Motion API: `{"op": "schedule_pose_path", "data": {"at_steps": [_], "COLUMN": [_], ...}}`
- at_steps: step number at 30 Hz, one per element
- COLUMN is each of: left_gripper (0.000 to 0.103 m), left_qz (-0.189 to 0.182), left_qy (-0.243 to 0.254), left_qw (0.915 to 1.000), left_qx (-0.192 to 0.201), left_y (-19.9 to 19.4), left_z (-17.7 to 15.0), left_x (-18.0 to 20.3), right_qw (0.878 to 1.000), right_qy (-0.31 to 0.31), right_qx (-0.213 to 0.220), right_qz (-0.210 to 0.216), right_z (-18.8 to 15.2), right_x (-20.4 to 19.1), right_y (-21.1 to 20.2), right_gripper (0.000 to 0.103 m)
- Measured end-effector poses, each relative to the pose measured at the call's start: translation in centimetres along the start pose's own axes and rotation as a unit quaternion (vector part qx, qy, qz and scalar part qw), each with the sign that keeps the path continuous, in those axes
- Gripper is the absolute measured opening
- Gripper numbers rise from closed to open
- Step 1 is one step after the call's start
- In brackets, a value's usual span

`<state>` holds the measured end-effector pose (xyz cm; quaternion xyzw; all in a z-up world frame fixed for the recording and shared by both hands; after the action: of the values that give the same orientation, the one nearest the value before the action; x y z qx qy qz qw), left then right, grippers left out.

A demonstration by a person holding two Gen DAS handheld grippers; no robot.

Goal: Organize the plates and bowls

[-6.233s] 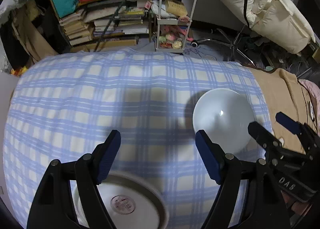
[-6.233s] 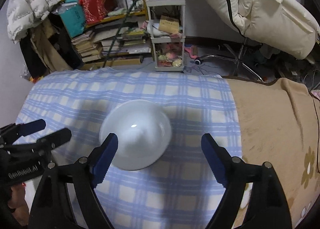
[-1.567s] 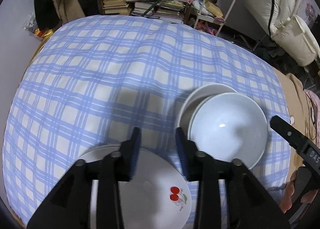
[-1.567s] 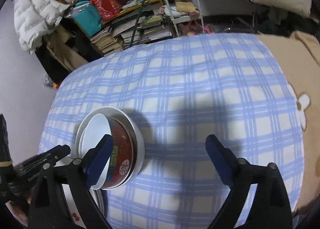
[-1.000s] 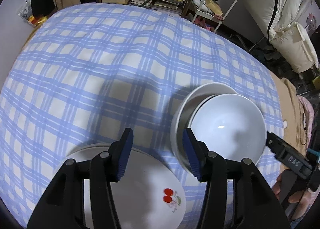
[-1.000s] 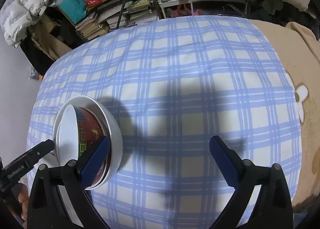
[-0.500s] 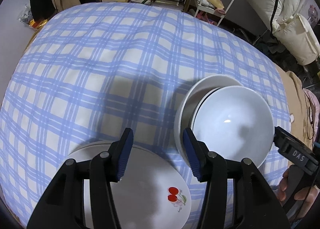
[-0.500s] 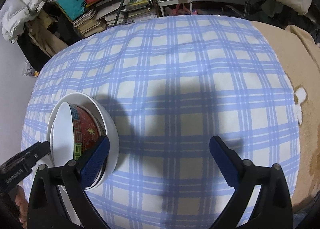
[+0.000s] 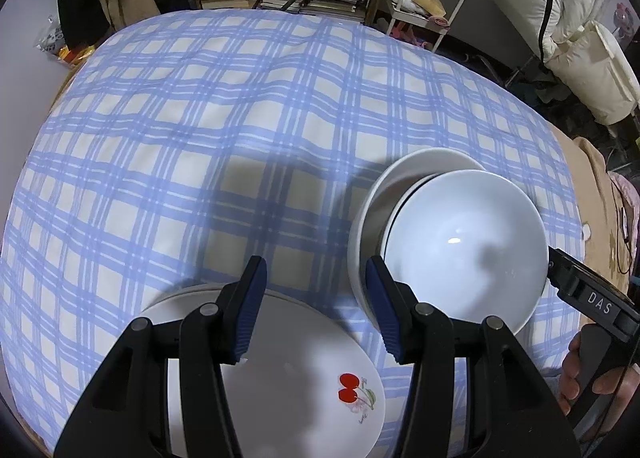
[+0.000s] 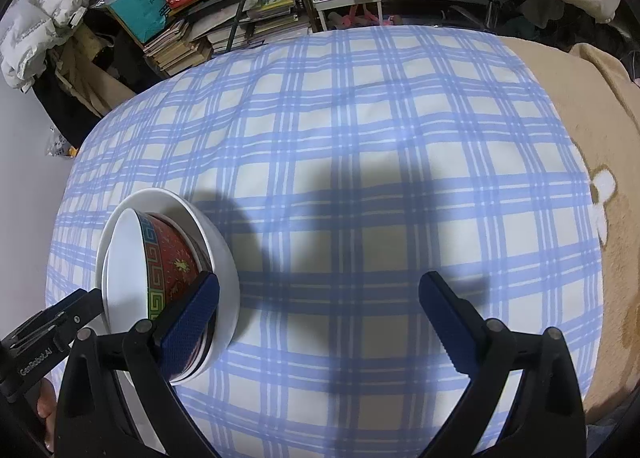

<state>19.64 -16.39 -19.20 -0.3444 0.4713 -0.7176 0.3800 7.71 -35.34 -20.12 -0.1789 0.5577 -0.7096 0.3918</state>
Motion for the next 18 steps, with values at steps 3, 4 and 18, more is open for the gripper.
{"op": "schedule_pose_path", "data": {"at_steps": [3,4,18], "left_gripper": [0.051,0.051,0.034], "left_qz": [0.002,0.002,0.031], "left_qy": [-0.001,-0.001,0.017], "left_qw": [1.0000,1.0000,0.9993], "left_qx": [-0.002,-0.003,-0.011], "left_y": [0.2,0.3,0.9], "left_z": [-0.2,-0.2,-0.1], "left_x": [-0.1,-0.1,0.9], "right_qw": [1.000,1.000,0.998], "right_qy": [0.001,0.000,0.005], "right_qx": [0.000,0.000,-0.007], "right_qz": [0.001,0.001,0.067], "right_z": [0.0,0.0,-0.2], "right_x": [0.0,0.0,-1.2], "right_y": [0.0,0.0,0.2], "right_gripper": [0.103,0.103,0.076]}}
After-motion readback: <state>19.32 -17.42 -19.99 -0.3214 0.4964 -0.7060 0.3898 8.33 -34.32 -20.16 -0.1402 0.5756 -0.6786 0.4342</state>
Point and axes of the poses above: each gripper's, at about its wrist camera, not at the fingertips, and y roughly the way its jaws point, x to its right, z to its top, the point moved 6 cm from there along y, roughly the way its jaws point, and after that the axes turned 1 degree about y, right-handed, at the moved point
